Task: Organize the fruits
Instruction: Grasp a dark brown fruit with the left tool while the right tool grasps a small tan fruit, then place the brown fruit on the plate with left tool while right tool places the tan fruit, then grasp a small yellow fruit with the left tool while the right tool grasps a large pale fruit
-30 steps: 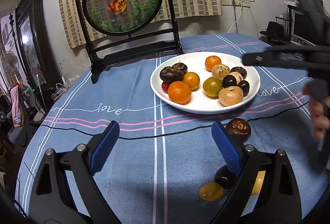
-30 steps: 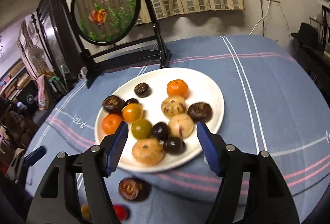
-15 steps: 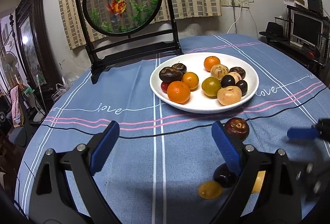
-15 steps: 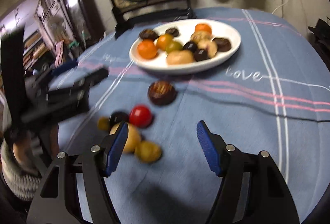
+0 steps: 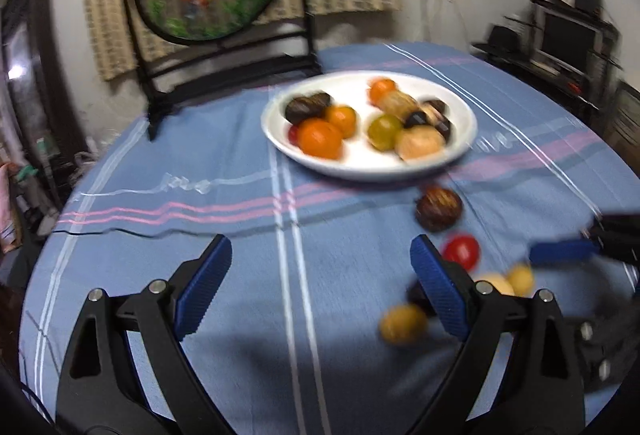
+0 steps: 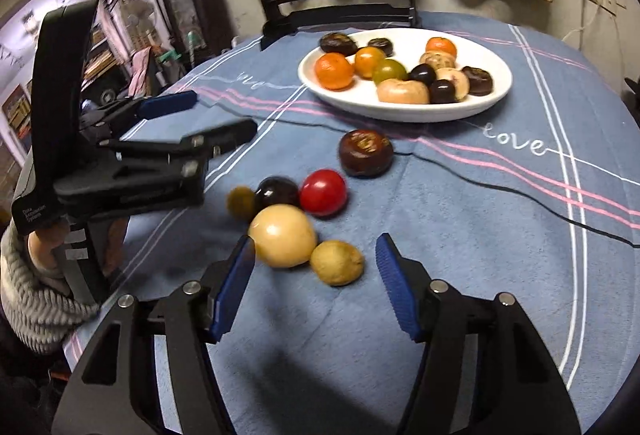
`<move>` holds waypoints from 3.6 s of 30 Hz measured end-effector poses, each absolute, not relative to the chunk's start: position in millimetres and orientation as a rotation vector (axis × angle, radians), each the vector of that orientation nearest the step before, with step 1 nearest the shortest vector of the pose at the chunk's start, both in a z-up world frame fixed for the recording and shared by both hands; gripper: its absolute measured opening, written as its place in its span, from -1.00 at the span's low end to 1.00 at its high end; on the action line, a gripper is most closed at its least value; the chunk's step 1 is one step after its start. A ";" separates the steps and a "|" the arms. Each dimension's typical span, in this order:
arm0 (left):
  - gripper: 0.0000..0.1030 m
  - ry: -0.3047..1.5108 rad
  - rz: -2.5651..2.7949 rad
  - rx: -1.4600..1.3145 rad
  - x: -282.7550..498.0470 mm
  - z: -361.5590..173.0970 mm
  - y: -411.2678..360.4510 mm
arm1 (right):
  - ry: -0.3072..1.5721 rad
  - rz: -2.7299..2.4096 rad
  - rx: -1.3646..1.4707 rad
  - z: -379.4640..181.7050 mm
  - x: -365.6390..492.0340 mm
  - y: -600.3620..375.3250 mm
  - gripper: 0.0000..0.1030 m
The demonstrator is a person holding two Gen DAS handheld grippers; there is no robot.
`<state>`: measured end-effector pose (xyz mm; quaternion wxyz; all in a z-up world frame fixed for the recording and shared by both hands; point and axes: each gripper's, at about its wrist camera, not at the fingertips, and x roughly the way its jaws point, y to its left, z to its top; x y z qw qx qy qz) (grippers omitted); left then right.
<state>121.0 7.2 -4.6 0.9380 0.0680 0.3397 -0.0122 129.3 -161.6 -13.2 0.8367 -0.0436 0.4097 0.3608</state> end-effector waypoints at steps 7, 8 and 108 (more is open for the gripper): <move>0.80 0.735 -0.096 0.188 120.3 -17.9 -10.3 | 0.866 0.772 -0.129 -14.7 129.9 -155.3 0.15; 0.80 0.736 -0.102 0.174 120.9 -17.6 -8.7 | 0.865 0.774 -0.133 -15.0 129.9 -154.4 0.15; 0.84 0.461 0.148 0.057 179.6 58.6 8.6 | 0.685 0.616 -0.049 21.4 170.4 -163.9 0.31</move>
